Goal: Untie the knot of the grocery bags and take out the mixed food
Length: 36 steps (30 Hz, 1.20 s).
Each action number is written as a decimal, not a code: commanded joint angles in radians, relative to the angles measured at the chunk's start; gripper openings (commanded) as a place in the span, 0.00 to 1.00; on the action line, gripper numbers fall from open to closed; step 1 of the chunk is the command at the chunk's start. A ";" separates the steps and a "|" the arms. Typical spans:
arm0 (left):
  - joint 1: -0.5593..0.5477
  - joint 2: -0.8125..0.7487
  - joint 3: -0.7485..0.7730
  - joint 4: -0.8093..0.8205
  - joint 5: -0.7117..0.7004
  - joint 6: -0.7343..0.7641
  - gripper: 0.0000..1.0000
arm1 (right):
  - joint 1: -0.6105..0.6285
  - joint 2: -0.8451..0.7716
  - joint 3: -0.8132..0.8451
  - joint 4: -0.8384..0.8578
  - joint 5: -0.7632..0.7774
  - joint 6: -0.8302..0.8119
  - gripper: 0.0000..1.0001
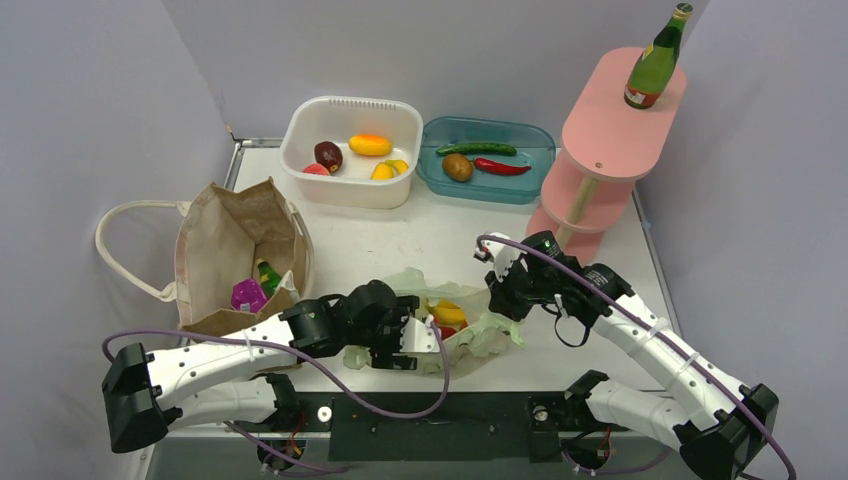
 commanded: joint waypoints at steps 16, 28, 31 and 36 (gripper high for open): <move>0.034 0.230 0.102 0.252 -0.190 -0.233 0.79 | -0.002 -0.033 -0.016 0.009 -0.025 -0.005 0.00; 0.008 0.281 -0.002 0.157 -0.194 -0.256 0.63 | -0.002 -0.026 -0.025 0.010 -0.014 -0.010 0.00; 0.012 0.236 0.048 0.125 -0.108 -0.259 0.38 | -0.002 -0.025 -0.030 0.015 -0.013 -0.011 0.00; 0.021 0.108 0.099 0.200 0.048 -0.294 0.14 | -0.002 -0.023 -0.034 0.025 -0.014 -0.006 0.00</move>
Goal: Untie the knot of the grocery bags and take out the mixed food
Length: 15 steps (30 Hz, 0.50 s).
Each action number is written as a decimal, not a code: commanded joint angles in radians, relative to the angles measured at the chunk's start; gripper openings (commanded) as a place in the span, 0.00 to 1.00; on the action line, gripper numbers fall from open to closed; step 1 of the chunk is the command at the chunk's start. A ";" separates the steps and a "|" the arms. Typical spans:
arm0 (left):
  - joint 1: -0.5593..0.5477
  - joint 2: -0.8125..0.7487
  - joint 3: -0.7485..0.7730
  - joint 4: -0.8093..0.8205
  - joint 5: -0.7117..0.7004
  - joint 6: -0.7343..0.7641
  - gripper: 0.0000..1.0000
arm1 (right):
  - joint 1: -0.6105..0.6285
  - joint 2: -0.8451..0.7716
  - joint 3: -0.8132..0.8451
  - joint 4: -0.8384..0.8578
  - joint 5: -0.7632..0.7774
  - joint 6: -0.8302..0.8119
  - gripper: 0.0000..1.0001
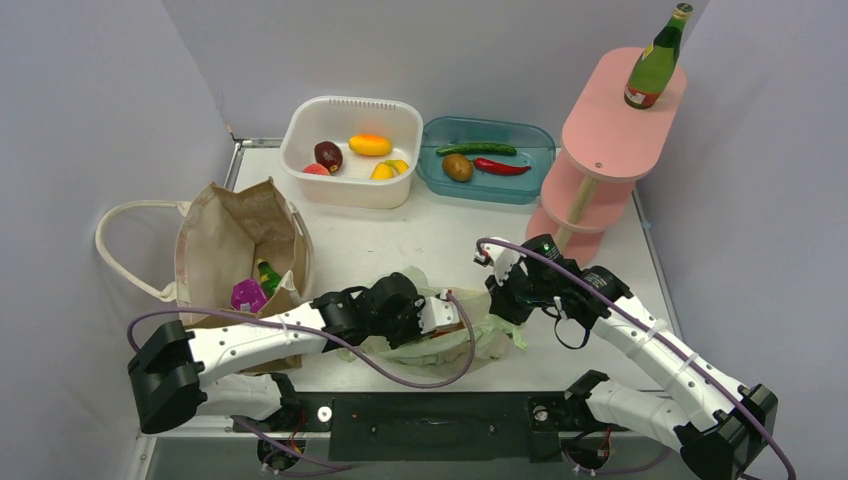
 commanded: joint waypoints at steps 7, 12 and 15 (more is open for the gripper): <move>0.013 -0.145 0.169 0.109 0.224 -0.071 0.00 | -0.002 -0.013 -0.002 0.032 0.002 0.000 0.00; 0.024 -0.218 0.146 0.250 0.283 -0.036 0.00 | -0.001 -0.013 0.000 0.034 0.002 0.000 0.00; 0.026 -0.226 0.177 0.262 0.305 -0.029 0.00 | -0.002 -0.014 -0.002 0.037 0.007 0.002 0.00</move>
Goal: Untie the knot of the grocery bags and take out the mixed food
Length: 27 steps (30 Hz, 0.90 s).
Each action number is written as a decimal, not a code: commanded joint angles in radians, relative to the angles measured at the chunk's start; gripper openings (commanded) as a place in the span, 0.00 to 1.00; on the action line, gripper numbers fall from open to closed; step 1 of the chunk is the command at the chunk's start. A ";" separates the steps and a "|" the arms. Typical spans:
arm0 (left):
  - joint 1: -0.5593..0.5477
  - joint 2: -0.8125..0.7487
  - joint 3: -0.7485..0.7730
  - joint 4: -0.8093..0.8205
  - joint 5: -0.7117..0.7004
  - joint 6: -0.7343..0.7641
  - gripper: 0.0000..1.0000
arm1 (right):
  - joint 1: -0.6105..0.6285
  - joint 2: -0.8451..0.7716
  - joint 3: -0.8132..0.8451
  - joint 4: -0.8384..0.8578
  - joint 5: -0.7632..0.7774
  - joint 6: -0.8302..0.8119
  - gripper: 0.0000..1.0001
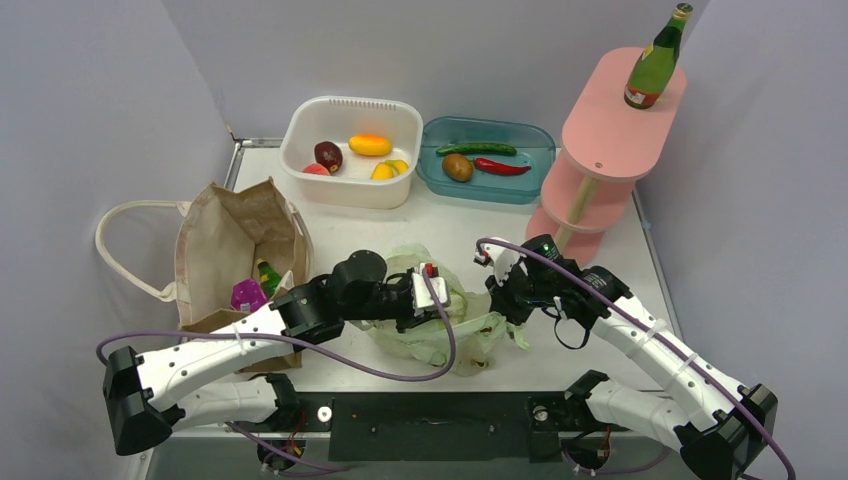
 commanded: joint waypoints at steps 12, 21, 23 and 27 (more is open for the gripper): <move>-0.028 -0.168 -0.041 0.341 -0.061 0.191 0.00 | -0.004 -0.020 -0.013 0.038 0.071 -0.015 0.00; -0.050 -0.220 -0.106 0.391 -0.091 0.332 0.00 | -0.018 -0.024 0.060 0.020 0.093 -0.052 0.00; -0.060 -0.238 -0.138 0.408 -0.099 0.377 0.00 | -0.025 -0.029 0.090 0.014 0.080 -0.055 0.08; -0.065 -0.244 -0.180 0.426 -0.139 0.391 0.00 | -0.030 -0.077 0.158 -0.005 0.019 -0.060 0.48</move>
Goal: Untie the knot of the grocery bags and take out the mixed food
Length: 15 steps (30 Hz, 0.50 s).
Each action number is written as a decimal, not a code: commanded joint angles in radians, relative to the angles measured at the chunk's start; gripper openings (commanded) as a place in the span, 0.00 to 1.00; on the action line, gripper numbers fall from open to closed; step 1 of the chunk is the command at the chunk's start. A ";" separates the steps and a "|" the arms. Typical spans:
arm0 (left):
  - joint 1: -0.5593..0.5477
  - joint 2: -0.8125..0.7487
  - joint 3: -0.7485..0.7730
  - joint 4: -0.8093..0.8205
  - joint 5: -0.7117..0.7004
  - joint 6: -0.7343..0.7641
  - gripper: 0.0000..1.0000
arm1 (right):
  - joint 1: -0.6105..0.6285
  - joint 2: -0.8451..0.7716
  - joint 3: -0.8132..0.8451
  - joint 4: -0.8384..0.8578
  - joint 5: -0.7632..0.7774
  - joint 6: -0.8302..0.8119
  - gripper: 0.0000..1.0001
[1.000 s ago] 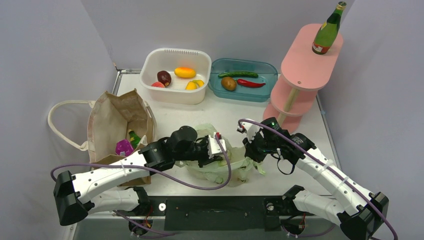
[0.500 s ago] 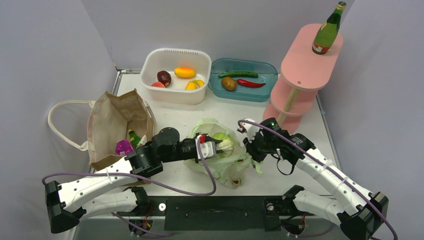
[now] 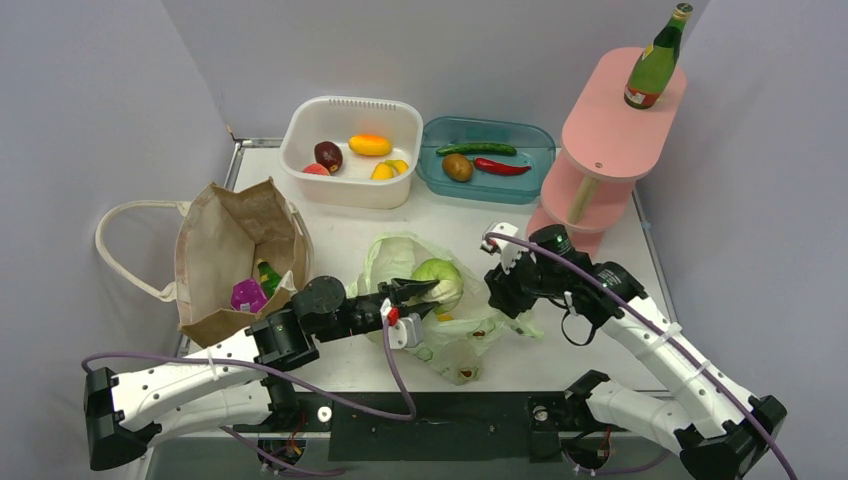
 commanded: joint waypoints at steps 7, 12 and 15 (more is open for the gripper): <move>-0.009 -0.042 -0.056 0.111 -0.002 0.106 0.00 | 0.004 -0.165 0.180 0.021 -0.178 -0.061 0.70; -0.009 -0.051 -0.060 0.106 0.026 0.132 0.00 | 0.175 -0.192 0.172 0.117 -0.132 -0.140 0.72; -0.010 -0.055 -0.063 0.105 0.041 0.158 0.00 | 0.288 -0.166 0.158 0.164 -0.054 -0.205 0.74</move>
